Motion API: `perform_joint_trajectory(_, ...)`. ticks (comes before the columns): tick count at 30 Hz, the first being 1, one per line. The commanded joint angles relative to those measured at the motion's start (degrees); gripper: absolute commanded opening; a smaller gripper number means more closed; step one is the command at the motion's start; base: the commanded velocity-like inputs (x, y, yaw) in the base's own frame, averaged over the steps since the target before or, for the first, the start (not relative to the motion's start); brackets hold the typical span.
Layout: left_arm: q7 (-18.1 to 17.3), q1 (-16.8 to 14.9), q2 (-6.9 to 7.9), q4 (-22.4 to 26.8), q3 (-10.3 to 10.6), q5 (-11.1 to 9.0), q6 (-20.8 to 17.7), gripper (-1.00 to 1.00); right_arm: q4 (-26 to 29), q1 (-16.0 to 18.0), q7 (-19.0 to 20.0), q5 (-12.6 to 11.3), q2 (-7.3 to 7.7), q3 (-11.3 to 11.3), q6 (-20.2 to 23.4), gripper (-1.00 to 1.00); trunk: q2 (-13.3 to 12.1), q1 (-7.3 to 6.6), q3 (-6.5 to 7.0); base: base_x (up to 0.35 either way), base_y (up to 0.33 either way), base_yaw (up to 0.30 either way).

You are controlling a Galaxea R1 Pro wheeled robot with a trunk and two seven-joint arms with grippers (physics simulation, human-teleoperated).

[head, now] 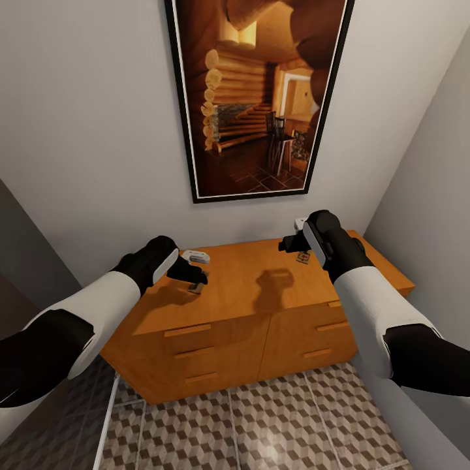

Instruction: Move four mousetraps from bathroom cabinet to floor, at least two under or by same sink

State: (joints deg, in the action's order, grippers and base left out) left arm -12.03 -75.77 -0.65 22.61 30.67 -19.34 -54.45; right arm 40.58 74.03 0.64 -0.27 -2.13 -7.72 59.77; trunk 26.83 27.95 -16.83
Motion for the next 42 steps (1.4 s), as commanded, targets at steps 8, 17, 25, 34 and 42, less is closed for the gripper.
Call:
perform_joint_trajectory(8,-0.13,-0.08,0.14,-0.01,0.37,-0.04,0.07,1.0,0.03,0.06,0.07,0.01,0.02,-0.11,0.23,1.0,0.1,0.03,-0.1,0.0,0.0,0.0)
perform_joint_trajectory(17,-0.03,-0.08,0.34,-0.02,0.3,-0.05,0.19,1.0,0.03,0.06,0.07,0.01,0.02,-0.11,0.23,1.0,0.1,0.03,-0.1,0.0,0.0,0.0)
perform_joint_trajectory(25,-0.01,-0.08,0.45,-0.02,0.27,-0.08,0.22,1.0,0.03,0.06,0.07,0.01,0.02,-0.11,0.23,1.0,3.31,1.79,-1.54,0.0,0.0,0.0)
perform_joint_trajectory(34,-0.01,-0.08,0.47,-0.02,0.27,-0.09,0.22,1.0,0.03,0.05,0.07,0.01,0.02,-0.11,0.23,1.0,6.92,3.76,-3.16,0.0,0.0,0.0)
perform_joint_trajectory(42,-0.01,-0.08,0.48,-0.02,0.27,-0.09,0.22,1.0,0.03,0.06,0.07,0.01,0.02,-0.11,0.23,1.0,10.13,5.52,-4.59,0.0,0.0,0.0)
